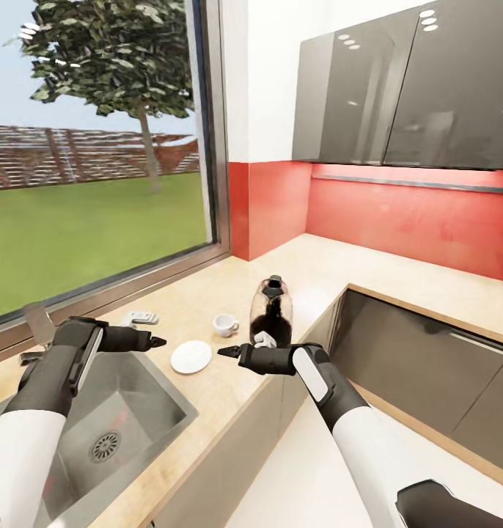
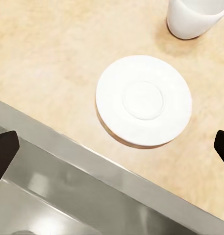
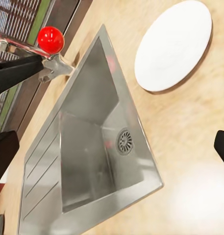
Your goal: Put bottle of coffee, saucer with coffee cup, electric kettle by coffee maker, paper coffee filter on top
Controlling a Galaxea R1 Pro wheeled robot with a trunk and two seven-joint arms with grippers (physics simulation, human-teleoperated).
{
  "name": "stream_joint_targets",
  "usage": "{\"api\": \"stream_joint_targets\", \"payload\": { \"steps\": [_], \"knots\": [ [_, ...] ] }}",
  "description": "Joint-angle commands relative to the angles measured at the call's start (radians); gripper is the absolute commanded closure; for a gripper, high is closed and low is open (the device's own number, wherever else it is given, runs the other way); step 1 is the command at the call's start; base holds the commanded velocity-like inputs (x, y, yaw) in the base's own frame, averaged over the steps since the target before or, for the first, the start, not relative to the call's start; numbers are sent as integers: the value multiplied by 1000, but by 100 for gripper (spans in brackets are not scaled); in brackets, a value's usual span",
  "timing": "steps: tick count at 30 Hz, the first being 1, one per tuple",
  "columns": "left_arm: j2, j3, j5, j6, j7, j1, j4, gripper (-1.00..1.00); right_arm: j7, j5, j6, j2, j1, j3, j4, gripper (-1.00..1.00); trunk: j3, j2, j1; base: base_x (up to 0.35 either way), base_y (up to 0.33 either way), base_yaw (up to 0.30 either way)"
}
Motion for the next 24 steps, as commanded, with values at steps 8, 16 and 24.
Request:
{"api": "stream_joint_targets", "payload": {
  "steps": [8,16,24],
  "knots": [
    [2,-2,-10,3,-10,0,3,-100,3,3,3,0,-1,0,18,-100,-2,-2,1,78,0,0],
    [1,-2,-12,1,-10,2,16,-100,3,3,3,0,-1,0,53,-100,-2,-2,1,218,0,0],
    [-2,0,-12,1,-10,2,17,-100,3,1,3,0,-1,-1,148,-100,-2,-2,1,159,0,0]
  ]
}}
